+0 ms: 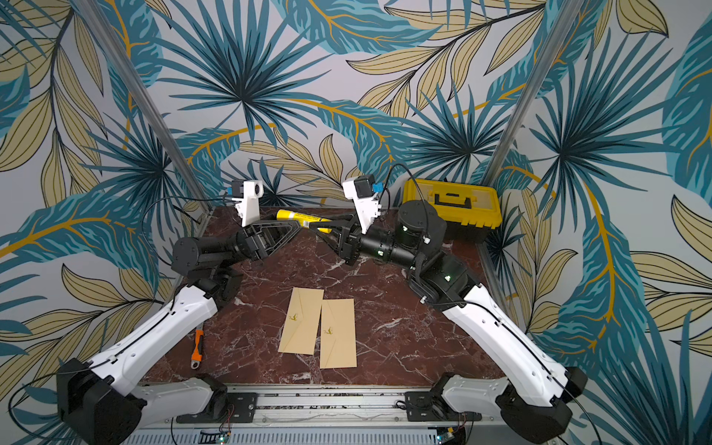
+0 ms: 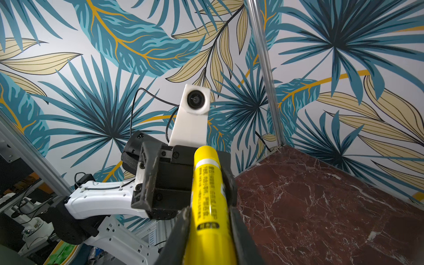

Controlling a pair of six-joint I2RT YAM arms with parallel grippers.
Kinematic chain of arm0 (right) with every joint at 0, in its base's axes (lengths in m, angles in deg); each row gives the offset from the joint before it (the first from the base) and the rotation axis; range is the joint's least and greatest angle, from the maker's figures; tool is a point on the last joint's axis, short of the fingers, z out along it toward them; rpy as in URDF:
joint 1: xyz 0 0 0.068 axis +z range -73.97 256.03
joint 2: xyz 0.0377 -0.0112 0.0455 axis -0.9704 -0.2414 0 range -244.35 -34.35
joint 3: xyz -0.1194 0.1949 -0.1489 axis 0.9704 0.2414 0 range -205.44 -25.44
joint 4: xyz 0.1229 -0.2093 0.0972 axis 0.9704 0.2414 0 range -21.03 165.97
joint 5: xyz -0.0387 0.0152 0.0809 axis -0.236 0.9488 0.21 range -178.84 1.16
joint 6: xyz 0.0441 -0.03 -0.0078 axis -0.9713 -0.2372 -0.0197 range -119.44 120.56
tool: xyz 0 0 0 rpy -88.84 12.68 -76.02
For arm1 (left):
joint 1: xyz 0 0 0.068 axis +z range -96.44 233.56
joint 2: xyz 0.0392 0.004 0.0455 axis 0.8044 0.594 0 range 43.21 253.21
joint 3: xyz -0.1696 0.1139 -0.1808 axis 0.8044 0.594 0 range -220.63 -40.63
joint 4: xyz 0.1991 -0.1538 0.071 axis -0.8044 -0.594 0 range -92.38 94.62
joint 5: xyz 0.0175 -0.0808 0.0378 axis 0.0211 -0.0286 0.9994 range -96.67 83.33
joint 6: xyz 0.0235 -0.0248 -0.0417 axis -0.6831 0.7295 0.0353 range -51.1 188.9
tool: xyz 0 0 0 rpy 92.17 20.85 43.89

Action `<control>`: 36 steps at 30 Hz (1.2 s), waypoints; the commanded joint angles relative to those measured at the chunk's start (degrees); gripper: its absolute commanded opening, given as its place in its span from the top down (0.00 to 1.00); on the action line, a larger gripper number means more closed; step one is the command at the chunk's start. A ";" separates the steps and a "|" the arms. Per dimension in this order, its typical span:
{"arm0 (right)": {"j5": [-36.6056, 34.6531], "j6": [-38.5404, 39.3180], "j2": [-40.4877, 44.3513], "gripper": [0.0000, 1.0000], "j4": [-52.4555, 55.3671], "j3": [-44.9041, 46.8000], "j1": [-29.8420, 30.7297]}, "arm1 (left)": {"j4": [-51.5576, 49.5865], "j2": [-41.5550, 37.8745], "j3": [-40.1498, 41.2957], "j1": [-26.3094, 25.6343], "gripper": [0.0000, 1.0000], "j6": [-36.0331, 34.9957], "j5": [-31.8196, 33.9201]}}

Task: Seal the envelope with a glue stick
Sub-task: Place the glue stick at the center of the board.

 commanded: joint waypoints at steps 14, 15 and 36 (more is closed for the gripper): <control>-13.51 4.92 6.33 1.00 10.17 -3.40 0.02 | -7.52 -3.98 4.29 -0.07 0.29 -8.18 0.52; -14.96 5.29 6.57 1.00 12.44 -3.92 0.00 | -9.93 -4.69 4.49 0.02 0.29 -10.01 0.40; -31.77 2.27 -8.46 1.00 64.62 -2.20 -0.18 | -56.97 -19.55 4.15 1.75 0.27 -39.82 11.60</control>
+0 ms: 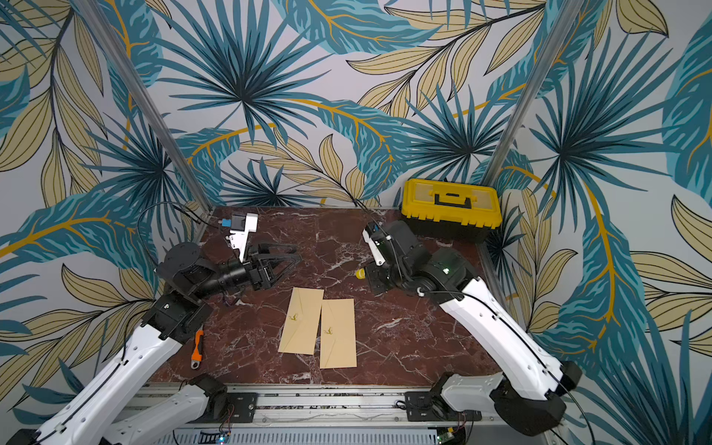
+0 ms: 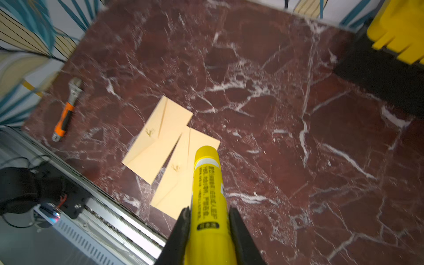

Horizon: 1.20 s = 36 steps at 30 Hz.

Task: Seal the envelope with a glue stick
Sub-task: Place the glue stick at the center of the board.

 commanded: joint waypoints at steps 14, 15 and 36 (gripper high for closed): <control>-4.00 -0.58 -18.57 1.00 -2.77 10.52 -3.84 | -6.10 -2.14 1.58 0.34 0.27 -4.12 5.80; -3.11 -0.69 -18.83 1.00 -4.70 11.83 -4.41 | -6.05 -2.04 1.65 0.36 0.27 -4.15 5.70; -0.60 -2.92 -20.99 1.00 -17.64 25.40 -8.05 | -5.14 -1.26 1.33 0.33 0.27 -3.66 4.62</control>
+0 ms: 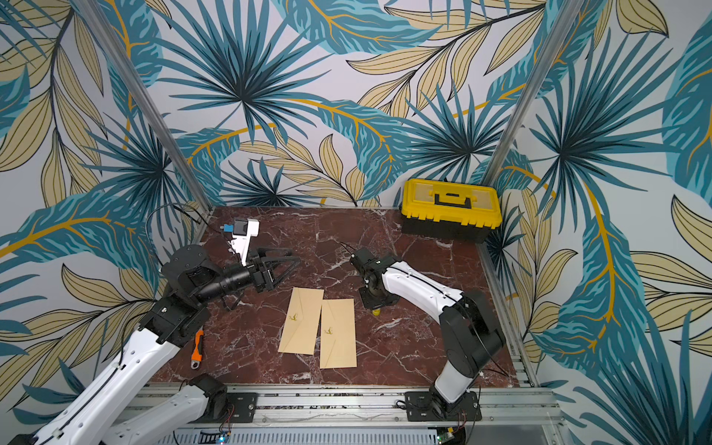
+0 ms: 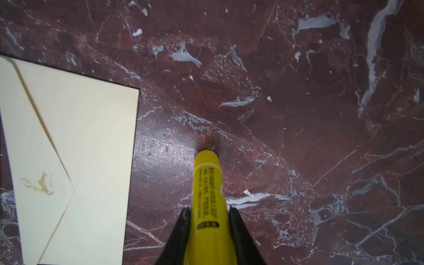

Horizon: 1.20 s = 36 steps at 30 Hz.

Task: Seal the envelope with a glue stick
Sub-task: Place the glue stick at the center of the board.

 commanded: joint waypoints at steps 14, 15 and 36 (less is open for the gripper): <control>1.00 -2.04 -4.10 1.00 -2.15 4.55 -0.41 | 0.09 -0.05 -0.08 0.36 0.27 -0.49 -0.71; 1.11 -2.33 -4.10 1.00 -2.39 5.25 -0.47 | -0.01 -0.05 -0.08 0.38 0.27 -0.51 -0.67; -0.95 -5.10 -2.59 1.00 -5.89 7.42 -0.70 | 0.33 0.55 0.00 0.37 0.27 -0.35 -1.04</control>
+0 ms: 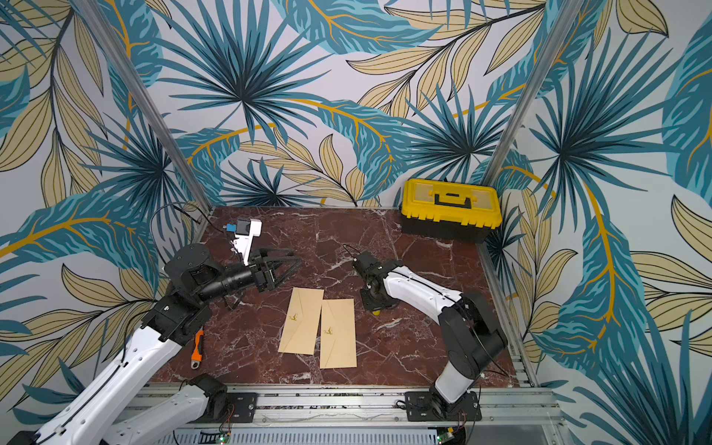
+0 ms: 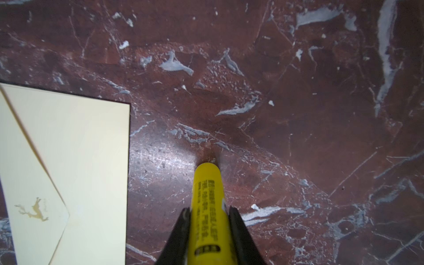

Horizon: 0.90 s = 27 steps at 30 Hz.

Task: Seal the envelope with a glue stick
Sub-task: Place the glue stick at the center of the board.

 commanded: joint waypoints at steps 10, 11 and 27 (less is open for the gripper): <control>-9.88 -5.51 4.78 1.00 -15.63 4.04 -0.21 | 0.40 -0.47 -0.14 0.38 0.27 -0.29 0.25; -10.93 -5.68 5.55 1.00 -18.91 5.23 -0.16 | 0.34 -0.46 -0.08 0.33 0.27 -0.22 0.26; -17.11 -3.79 0.51 1.00 -45.83 17.53 0.42 | -1.72 -2.57 0.80 0.36 0.27 -0.20 1.99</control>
